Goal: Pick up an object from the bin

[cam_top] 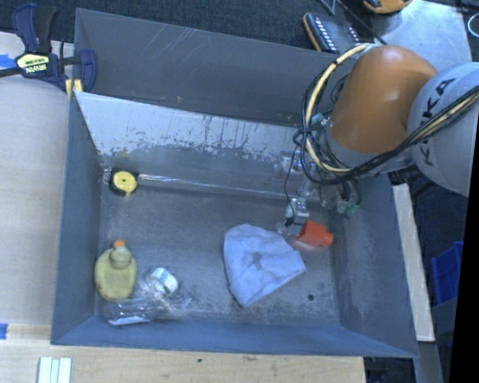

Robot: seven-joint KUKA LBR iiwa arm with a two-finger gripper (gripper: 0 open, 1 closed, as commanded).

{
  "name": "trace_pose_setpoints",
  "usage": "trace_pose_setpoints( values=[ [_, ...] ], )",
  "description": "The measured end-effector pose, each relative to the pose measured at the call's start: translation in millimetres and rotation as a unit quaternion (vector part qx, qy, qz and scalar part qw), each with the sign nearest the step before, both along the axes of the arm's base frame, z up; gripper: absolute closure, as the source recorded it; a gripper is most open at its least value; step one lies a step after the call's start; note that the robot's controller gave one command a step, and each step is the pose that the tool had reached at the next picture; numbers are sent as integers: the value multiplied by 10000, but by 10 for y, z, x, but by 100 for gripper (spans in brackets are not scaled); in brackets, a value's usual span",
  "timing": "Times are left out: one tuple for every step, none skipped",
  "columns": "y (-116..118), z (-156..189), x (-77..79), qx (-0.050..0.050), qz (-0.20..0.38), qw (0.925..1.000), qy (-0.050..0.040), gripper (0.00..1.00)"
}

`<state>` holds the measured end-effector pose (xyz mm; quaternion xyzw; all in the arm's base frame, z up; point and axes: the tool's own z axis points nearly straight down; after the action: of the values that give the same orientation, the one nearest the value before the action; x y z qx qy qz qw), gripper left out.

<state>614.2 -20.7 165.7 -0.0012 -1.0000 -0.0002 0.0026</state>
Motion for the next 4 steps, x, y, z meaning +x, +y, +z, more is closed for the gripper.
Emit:
trace_pose_setpoints(
  values=[
    [0,50,19,-2,3,10000,-44,0],
    [131,-990,-484,4,106,9999,15,0],
    [176,-240,-583,-2,-4,10000,-73,0],
    [664,-596,-551,22,3068,9518,-8,0]
  ],
)
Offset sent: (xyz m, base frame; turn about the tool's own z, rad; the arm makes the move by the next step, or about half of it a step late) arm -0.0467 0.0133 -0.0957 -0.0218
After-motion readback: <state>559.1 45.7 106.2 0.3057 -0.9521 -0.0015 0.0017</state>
